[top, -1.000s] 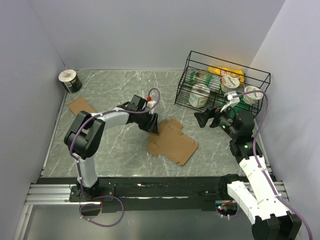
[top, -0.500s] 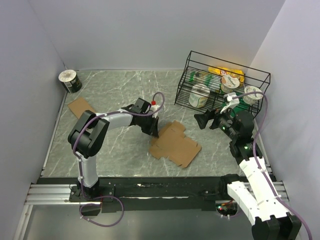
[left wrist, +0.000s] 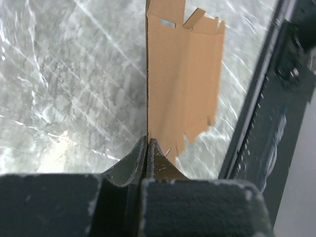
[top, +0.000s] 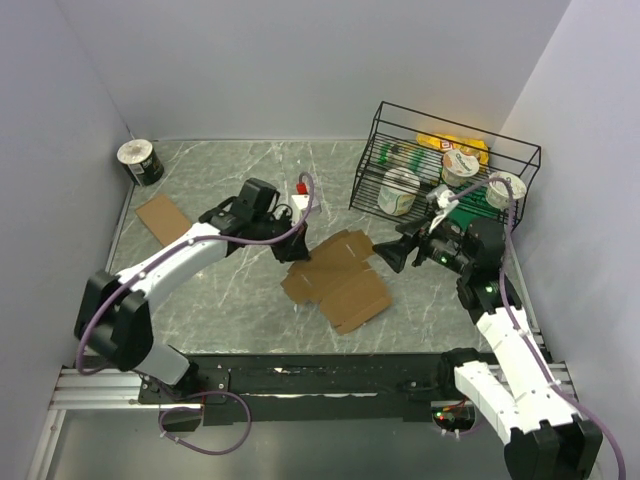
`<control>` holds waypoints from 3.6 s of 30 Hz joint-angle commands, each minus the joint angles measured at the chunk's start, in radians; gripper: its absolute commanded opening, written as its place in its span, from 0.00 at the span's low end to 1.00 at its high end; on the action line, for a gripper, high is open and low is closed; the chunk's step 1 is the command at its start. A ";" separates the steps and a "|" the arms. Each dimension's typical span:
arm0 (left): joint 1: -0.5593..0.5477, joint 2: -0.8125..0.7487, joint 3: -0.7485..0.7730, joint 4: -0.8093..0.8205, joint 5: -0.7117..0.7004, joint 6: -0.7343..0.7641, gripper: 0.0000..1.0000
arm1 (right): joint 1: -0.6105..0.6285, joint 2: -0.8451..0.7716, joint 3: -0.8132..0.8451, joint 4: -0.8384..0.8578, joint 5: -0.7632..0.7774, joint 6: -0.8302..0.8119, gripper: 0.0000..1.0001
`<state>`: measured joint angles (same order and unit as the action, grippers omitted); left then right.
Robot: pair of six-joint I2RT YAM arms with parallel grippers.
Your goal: Fold the paper box
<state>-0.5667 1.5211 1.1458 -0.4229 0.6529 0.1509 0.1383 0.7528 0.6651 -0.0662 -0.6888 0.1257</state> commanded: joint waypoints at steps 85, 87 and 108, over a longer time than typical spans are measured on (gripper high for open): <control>0.404 -0.242 -0.267 0.314 0.303 -0.277 0.96 | 0.142 0.318 -0.028 0.388 -0.336 -0.140 0.00; 0.399 -0.225 -0.271 0.317 0.280 -0.280 0.96 | 0.141 0.312 -0.032 0.391 -0.345 -0.135 0.00; 0.234 -0.124 -0.270 0.311 0.329 -0.226 0.35 | 0.130 0.313 -0.035 0.388 -0.373 -0.116 0.00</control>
<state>-0.3126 1.4185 0.8486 -0.1612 0.9779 -0.0872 0.2760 1.0737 0.6289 0.2951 -1.0531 0.0109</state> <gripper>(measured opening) 0.385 0.037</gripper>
